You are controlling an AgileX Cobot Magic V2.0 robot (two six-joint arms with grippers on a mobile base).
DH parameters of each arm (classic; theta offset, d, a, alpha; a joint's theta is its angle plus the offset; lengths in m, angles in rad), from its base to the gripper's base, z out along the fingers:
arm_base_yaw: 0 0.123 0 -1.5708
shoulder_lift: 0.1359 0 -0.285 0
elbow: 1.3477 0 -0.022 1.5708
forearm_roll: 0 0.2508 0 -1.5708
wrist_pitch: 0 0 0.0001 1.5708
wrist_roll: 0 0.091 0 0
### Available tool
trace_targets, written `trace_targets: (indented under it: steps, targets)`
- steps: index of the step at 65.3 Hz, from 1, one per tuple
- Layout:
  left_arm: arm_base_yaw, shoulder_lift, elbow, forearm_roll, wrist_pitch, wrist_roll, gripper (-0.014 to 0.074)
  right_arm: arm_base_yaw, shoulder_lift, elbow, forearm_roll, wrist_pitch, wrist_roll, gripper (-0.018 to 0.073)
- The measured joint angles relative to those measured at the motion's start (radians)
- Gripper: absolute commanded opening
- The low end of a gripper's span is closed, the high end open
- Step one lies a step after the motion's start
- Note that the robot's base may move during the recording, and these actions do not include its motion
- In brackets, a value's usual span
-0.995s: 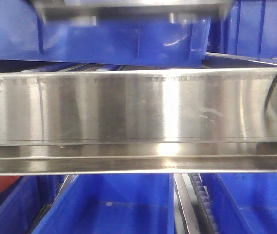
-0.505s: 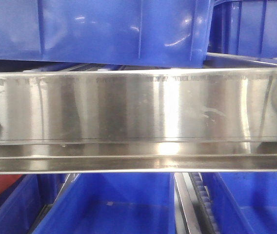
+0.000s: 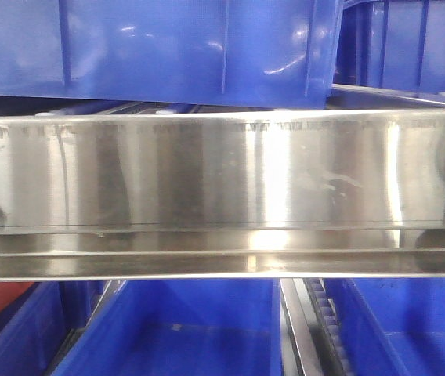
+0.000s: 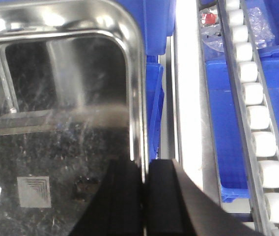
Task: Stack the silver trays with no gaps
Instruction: 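Lift the silver tray up and back off the shelf with both grippers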
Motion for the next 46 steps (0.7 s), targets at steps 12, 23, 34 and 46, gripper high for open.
trace_targets:
  steps: [12,23,34,46]
  targets:
    - [0.0,0.0,0.0,0.021,-0.011,0.0,-0.0016,0.0,0.0,0.0,-0.009,-0.016,0.002,-0.0078]
    - [0.0,0.0,0.0,0.027,-0.011,0.0,-0.0016,0.0,0.0,0.0,-0.011,-0.026,0.002,-0.0078]
    - [0.0,0.0,0.0,0.031,-0.011,0.0,-0.0016,0.0,0.0,0.0,-0.015,-0.035,0.002,-0.0078]
    - [0.0,0.0,0.0,0.034,-0.011,-0.002,-0.0016,0.0,0.0,0.0,-0.015,-0.038,0.002,-0.0078]
